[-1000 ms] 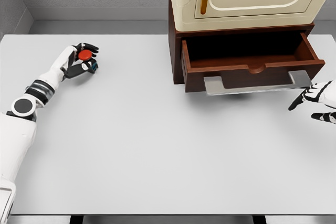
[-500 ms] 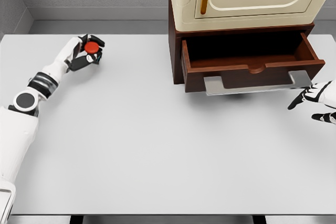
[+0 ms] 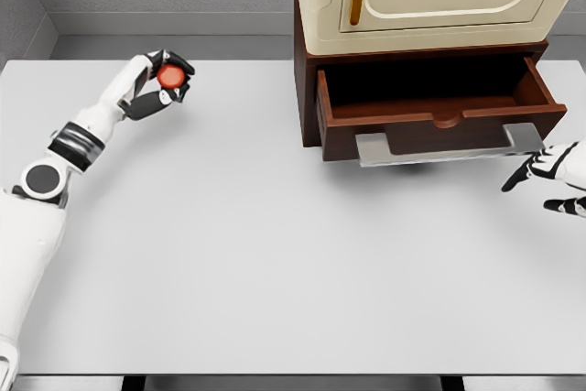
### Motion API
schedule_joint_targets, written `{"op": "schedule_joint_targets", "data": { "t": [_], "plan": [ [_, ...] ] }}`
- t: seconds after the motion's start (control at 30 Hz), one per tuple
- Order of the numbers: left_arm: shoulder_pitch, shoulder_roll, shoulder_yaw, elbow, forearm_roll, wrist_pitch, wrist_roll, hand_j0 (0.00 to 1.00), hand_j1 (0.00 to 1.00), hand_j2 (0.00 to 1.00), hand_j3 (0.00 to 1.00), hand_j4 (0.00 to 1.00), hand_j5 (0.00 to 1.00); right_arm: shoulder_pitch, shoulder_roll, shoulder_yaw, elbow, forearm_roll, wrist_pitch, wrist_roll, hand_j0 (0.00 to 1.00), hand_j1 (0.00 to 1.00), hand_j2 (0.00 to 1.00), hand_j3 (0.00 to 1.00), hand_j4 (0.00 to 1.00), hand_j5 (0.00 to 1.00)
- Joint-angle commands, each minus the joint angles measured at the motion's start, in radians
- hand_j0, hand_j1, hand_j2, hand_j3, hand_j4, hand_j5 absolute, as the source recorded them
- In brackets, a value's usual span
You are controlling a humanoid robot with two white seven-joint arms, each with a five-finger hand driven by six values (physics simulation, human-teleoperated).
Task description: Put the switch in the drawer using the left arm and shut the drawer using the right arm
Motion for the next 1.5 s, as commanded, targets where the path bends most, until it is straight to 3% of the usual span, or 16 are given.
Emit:
{"op": "schedule_joint_targets", "data": {
  "t": [0.0, 0.57, 0.77, 0.9, 1.47],
  "plan": [
    [0.000, 0.008, 0.000, -0.065, 0.011, 0.002, -0.001, 0.46, 0.46, 0.46, 0.46, 0.46, 0.46, 0.000, -0.001, 0.000, 0.000, -0.007, 0.003, -0.001, 0.68, 0.68, 0.68, 0.68, 0.68, 0.68],
    [0.046, 0.005, -0.006, -0.311, 0.012, -0.002, -0.006, 0.46, 0.46, 0.46, 0.46, 0.46, 0.46, 0.000, 0.000, 0.000, 0.000, -0.007, 0.003, -0.001, 0.68, 0.68, 0.68, 0.68, 0.68, 0.68],
    [0.037, -0.006, -0.050, -0.321, 0.012, -0.005, -0.006, 0.46, 0.46, 0.46, 0.46, 0.46, 0.46, 0.000, -0.001, 0.000, 0.000, -0.007, 0.003, -0.001, 0.68, 0.68, 0.68, 0.68, 0.68, 0.68],
    [0.035, -0.007, -0.072, -0.377, 0.012, -0.003, -0.006, 0.46, 0.46, 0.46, 0.46, 0.46, 0.46, 0.000, -0.001, 0.000, -0.001, -0.007, 0.003, -0.001, 0.68, 0.68, 0.68, 0.68, 0.68, 0.68],
    [0.035, -0.064, -0.086, -0.498, 0.008, 0.000, -0.006, 0.46, 0.46, 0.46, 0.46, 0.46, 0.46, 0.000, -0.001, 0.000, 0.000, -0.007, 0.003, -0.001, 0.68, 0.68, 0.68, 0.68, 0.68, 0.68]
  ]
}}
